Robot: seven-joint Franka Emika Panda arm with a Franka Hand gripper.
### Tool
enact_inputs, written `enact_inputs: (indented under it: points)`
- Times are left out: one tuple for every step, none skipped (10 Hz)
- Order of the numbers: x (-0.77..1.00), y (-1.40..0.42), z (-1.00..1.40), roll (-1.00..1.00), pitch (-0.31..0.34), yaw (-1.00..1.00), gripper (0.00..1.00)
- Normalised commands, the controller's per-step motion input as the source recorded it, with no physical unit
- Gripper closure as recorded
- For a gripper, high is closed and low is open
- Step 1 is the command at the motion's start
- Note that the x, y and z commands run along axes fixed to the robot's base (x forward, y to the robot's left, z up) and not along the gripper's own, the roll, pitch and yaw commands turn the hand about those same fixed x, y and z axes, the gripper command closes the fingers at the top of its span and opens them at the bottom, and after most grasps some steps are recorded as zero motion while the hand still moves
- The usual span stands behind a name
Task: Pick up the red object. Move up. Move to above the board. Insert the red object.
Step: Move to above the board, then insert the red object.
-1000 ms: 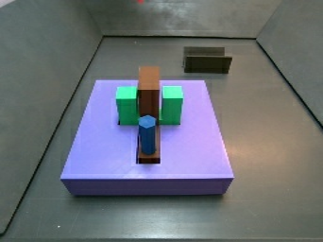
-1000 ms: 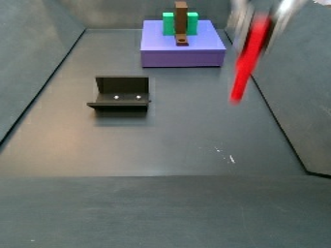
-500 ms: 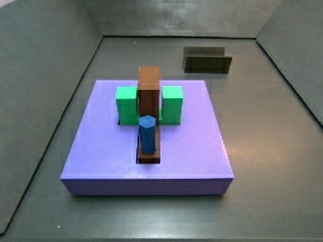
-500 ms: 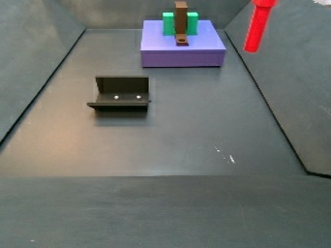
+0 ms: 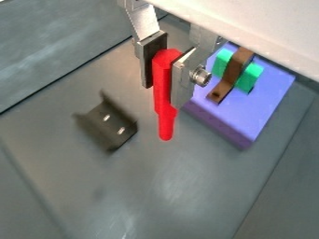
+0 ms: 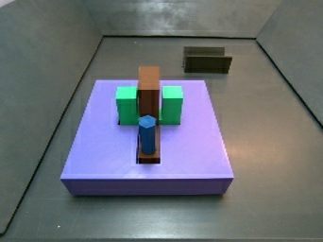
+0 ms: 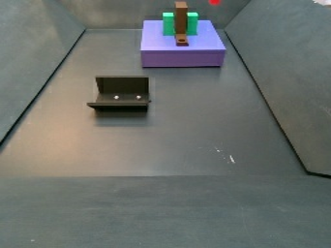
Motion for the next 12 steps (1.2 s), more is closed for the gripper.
enact_inputs:
  points:
    - [0.16,-1.40,0.13,-0.01,0.021,0.02,1.00]
    - [0.16,-1.40,0.14,0.01,0.029,0.01,1.00]
    - [0.17,-1.40,0.14,0.00,0.054,0.01,1.00]
    - [0.17,-1.40,0.15,-0.01,0.066,0.01,1.00]
    - [0.20,-1.40,0.15,0.00,0.102,0.01,1.00]
    - [0.22,-1.40,0.15,0.00,0.128,0.01,1.00]
    - [0.27,-1.40,0.16,0.02,0.158,0.00,1.00]
    - [0.31,-1.40,0.17,0.02,0.162,0.01,1.00]
    - [0.17,-0.54,0.07,0.04,0.169,0.01,1.00]
    - [0.11,-0.21,0.04,0.05,0.151,0.01,1.00]
    - [0.00,-0.11,-0.01,0.03,0.000,0.00,1.00]
    - [-0.05,0.14,-0.29,0.00,-0.026,0.02,1.00]
